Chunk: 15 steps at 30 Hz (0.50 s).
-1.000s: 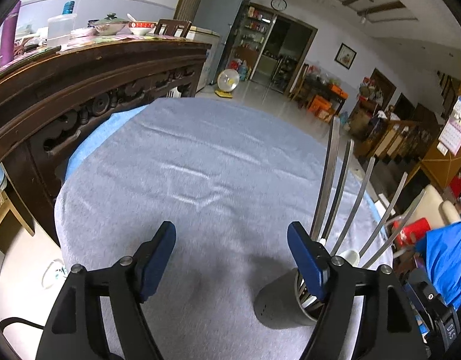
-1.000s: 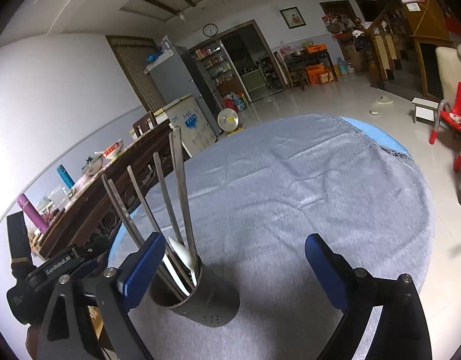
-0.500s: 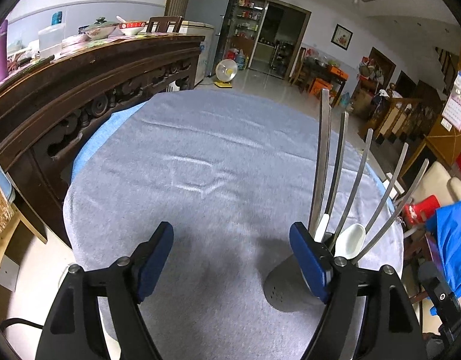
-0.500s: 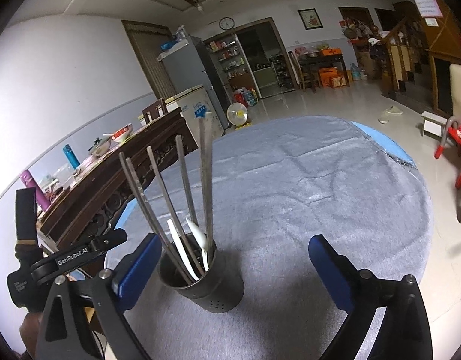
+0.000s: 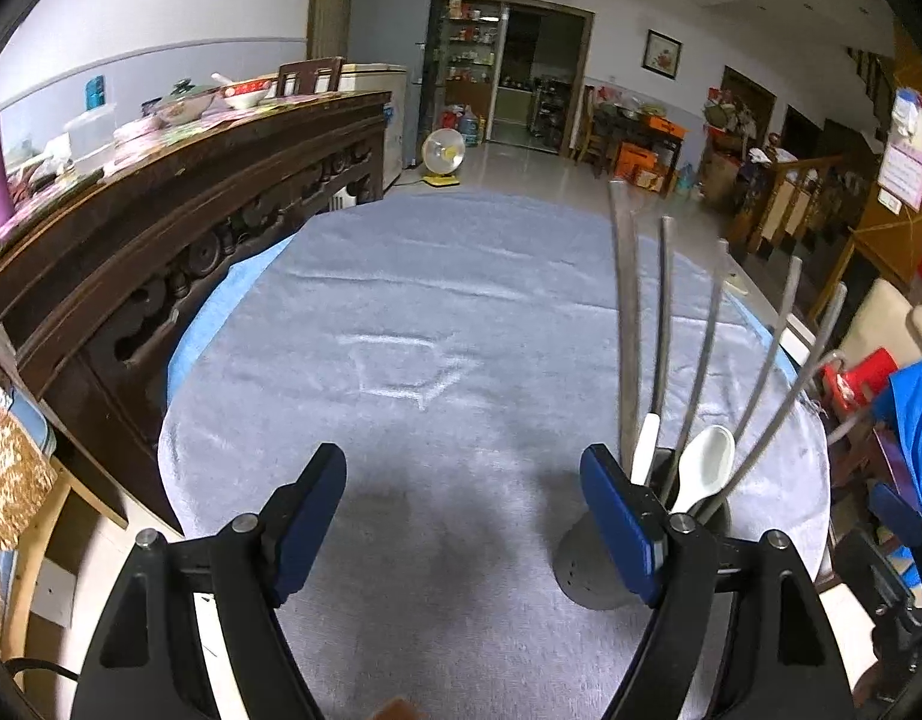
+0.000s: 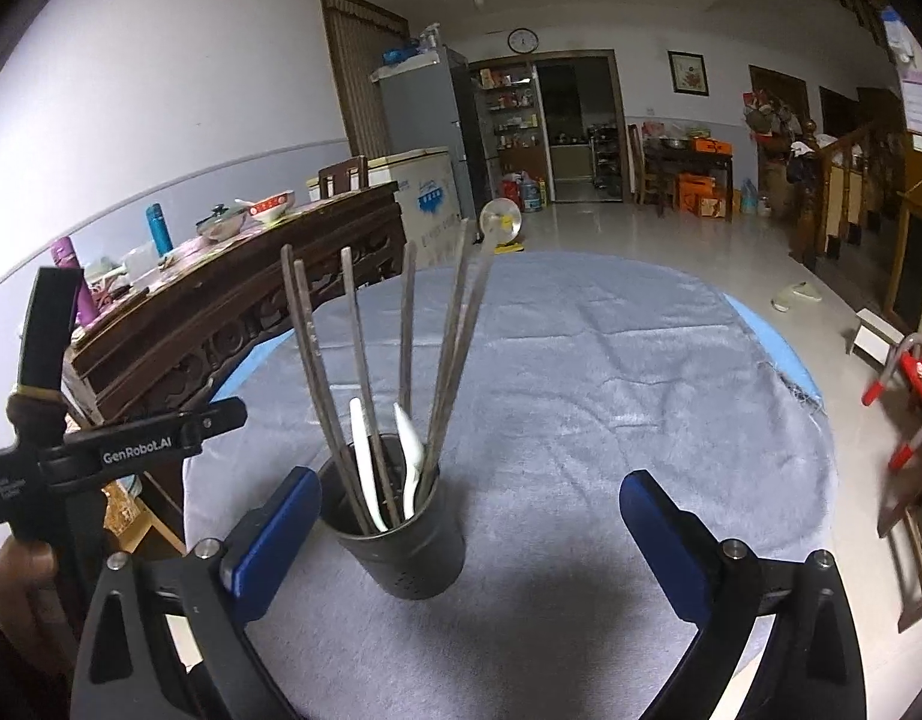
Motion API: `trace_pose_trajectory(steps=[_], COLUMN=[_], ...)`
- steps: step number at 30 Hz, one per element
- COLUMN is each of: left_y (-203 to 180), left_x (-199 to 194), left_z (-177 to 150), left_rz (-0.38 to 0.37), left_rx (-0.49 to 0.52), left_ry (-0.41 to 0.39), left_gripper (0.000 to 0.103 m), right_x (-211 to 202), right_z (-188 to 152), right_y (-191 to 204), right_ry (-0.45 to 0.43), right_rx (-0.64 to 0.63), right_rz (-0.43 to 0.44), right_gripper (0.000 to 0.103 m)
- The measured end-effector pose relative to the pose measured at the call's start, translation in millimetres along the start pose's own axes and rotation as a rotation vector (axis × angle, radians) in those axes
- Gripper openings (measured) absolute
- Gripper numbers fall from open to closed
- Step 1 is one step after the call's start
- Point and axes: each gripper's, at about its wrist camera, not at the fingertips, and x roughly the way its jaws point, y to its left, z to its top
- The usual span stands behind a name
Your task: Organize utensils
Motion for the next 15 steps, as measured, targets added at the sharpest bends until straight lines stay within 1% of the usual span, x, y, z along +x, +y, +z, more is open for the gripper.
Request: trace_pose_trajectory(steps=[1, 3, 9, 12, 15], left_y=[-0.7, -1.3, -0.8, -4.9, -13.3], left_x=[-1.8, -9.5, -29.3, -30.7, -35.0], left_z=[0.8, 2.2, 7.9, 9.7, 8.4], left_rz=[-0.002, -0.013, -0.006, 0.007, 0.001], left_rx=[0.004, 0.0, -0.009, 0.023, 0.043], left_ry=[0.0, -0.014, -0.072, -0.065, -0.07], left_gripper=[0.092, 0.099, 0.102, 0.103, 0.103], right_x=[-0.6, -1.3, -7.3, -12.3, -15.2], right_z=[0.0, 0.1, -1.7, -2.0, -2.7], right_y=[1.3, 2.6, 0.8, 2.2, 3.5], right_ry=[-0.003, -0.004, 0.002, 0.005, 0.005], right_rx=[-0.004, -0.008, -0.029, -0.042, -0.046], right_rz=[0.0, 0.002, -0.011, -0.017, -0.027], right_gripper=[0.102, 0.102, 0.102, 0.102, 0.102])
